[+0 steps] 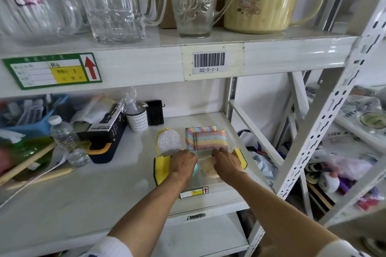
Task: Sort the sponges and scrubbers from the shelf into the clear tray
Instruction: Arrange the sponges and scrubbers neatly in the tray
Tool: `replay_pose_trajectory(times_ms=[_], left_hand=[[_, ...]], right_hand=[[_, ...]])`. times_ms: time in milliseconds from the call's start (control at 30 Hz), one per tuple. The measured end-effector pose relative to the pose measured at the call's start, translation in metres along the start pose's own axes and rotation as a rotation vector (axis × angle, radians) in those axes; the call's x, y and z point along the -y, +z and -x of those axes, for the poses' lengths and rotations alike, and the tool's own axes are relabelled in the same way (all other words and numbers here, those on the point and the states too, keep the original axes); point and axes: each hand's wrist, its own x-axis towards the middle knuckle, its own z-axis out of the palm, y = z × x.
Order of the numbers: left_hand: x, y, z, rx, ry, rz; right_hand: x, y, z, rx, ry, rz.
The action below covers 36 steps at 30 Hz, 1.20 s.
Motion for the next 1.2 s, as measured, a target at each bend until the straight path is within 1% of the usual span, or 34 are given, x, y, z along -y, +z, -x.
replay_pose_trajectory(times_ms=[267, 367, 500, 633, 933, 1033, 1200], left_hand=[[0.0032, 0.0046, -0.0027, 0.008, 0.040, -0.016], [0.0030, 0.0062, -0.0028, -0.007, 0.041, -0.021], [0.0028, 0.0061, -0.0013, -0.018, 0.067, -0.090], [0.0020, 0.0045, 0.0002, -0.002, 0.062, -0.129], [0.0032, 0.0028, 0.0016, -0.023, 0.058, -0.107], [0.0041, 0.0021, 0.0021, -0.019, 0.085, -0.109], [0.0035, 0.0013, 0.0013, -0.036, 0.088, -0.089]], right_hand=[[0.0036, -0.0048, -0.0023, 0.014, -0.014, -0.004], [0.0039, -0.0048, -0.0030, 0.034, 0.018, 0.018], [0.0015, -0.0053, -0.0023, 0.054, 0.064, 0.045], [-0.0009, -0.0076, -0.0011, 0.055, 0.067, 0.080], [0.0027, -0.0079, 0.0016, 0.048, 0.076, 0.095], [0.0020, -0.0069, 0.0012, 0.043, 0.057, 0.076], [0.0078, -0.0048, -0.0014, -0.006, -0.057, 0.024]])
